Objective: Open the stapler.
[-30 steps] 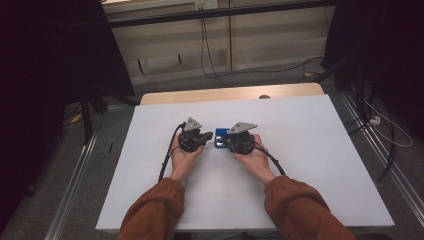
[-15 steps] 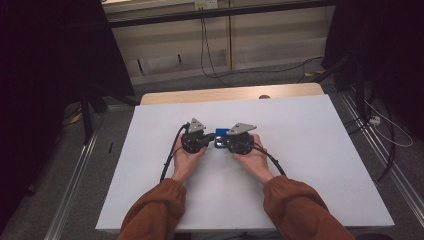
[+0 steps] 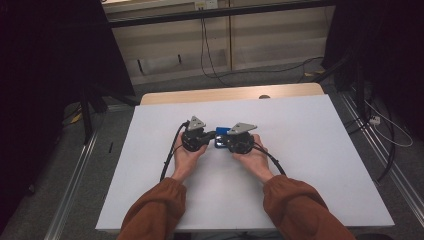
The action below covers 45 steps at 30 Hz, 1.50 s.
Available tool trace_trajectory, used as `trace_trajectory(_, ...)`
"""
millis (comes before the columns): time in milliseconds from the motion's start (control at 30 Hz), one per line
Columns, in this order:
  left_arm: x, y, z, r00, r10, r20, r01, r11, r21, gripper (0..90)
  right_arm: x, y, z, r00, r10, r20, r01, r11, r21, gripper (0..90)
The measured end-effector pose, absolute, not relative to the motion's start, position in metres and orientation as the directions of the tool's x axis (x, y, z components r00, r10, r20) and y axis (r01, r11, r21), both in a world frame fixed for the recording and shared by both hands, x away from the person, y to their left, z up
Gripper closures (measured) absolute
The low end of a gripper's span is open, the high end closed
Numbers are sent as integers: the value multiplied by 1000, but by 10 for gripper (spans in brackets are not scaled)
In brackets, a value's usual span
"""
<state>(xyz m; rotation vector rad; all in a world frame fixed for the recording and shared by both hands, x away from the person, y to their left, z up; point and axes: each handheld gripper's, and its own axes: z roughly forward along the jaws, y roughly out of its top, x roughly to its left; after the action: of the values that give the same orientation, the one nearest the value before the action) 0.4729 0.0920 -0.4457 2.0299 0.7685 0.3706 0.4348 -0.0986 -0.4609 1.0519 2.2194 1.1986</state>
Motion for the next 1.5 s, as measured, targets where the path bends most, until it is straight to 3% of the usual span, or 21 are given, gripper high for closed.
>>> trace_trajectory(1500,473,83,-427,746,663,-60,357,-323,877,900,434,-99,-459,-639,769,-16,422,368,829,900)
